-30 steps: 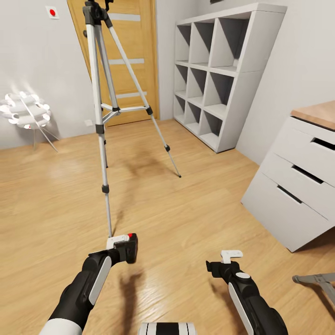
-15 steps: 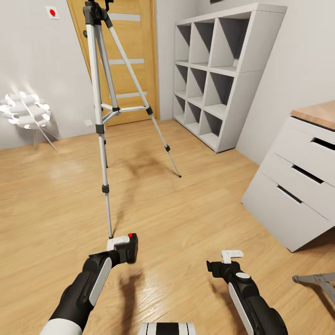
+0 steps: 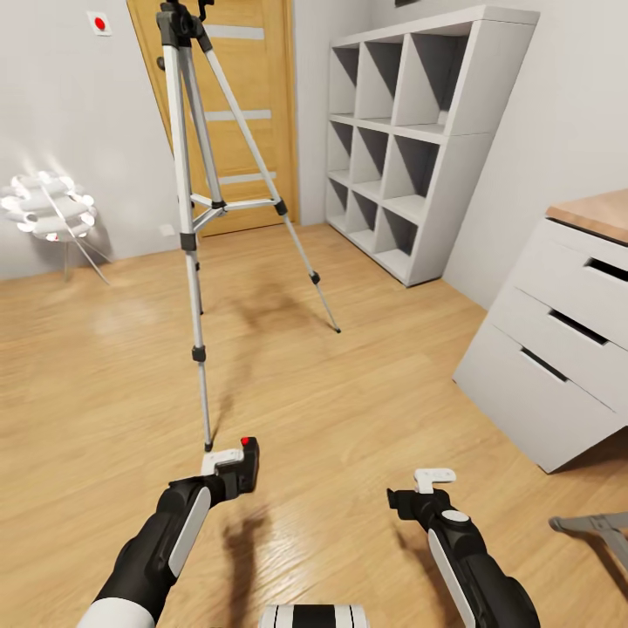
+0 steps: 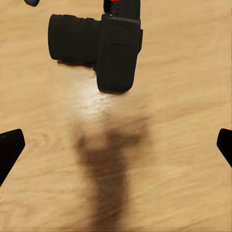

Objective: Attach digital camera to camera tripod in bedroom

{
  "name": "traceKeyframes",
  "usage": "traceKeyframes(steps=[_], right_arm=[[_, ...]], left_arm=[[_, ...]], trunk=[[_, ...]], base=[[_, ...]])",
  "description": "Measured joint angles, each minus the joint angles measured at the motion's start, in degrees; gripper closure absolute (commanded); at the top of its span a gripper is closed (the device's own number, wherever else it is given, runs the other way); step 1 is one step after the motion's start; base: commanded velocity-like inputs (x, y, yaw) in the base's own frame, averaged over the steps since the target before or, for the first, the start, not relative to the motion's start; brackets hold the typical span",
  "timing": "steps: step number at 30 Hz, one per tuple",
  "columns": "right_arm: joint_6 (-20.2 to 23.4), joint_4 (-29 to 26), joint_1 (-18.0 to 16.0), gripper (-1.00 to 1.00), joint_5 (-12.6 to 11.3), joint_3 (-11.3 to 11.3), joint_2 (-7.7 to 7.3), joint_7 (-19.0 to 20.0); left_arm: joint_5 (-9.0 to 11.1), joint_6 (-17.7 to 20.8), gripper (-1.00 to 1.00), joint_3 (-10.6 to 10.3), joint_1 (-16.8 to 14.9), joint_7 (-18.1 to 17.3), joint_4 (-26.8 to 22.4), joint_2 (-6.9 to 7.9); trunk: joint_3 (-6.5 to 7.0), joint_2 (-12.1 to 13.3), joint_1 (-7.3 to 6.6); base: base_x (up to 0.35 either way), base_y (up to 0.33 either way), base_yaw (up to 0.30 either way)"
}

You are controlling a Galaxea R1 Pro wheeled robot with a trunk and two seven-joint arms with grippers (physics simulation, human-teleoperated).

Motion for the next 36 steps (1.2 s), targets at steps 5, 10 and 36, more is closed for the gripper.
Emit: traceKeyframes(steps=[5, 10, 36], right_arm=[[0.02, 0.02, -0.01, -1.0, -0.12, 0.0, -0.06, 0.24], [-0.03, 0.12, -0.01, -1.0, -0.16, 0.0, -0.08, 0.36], [-0.51, 0.23, 0.0, -1.0, 0.02, -0.11, -0.01, 0.01]], left_arm=[[-0.08, 0.0, -1.0, 0.0, 0.01, 0.0, 0.07, 0.01], [-0.11, -0.04, -1.0, -0.01, 0.01, 0.01, 0.09, 0.01], [-0.04, -0.09, -1.0, -0.08, 0.0, -0.1, 0.12, -0.19]], trunk=[[0.0, 0.0, 0.0], [0.0, 0.0, 0.0], [0.0, 0.0, 0.0]], base=[[0.0, 0.0, 0.191], [0.0, 0.0, 0.247], [0.0, 0.0, 0.214]])
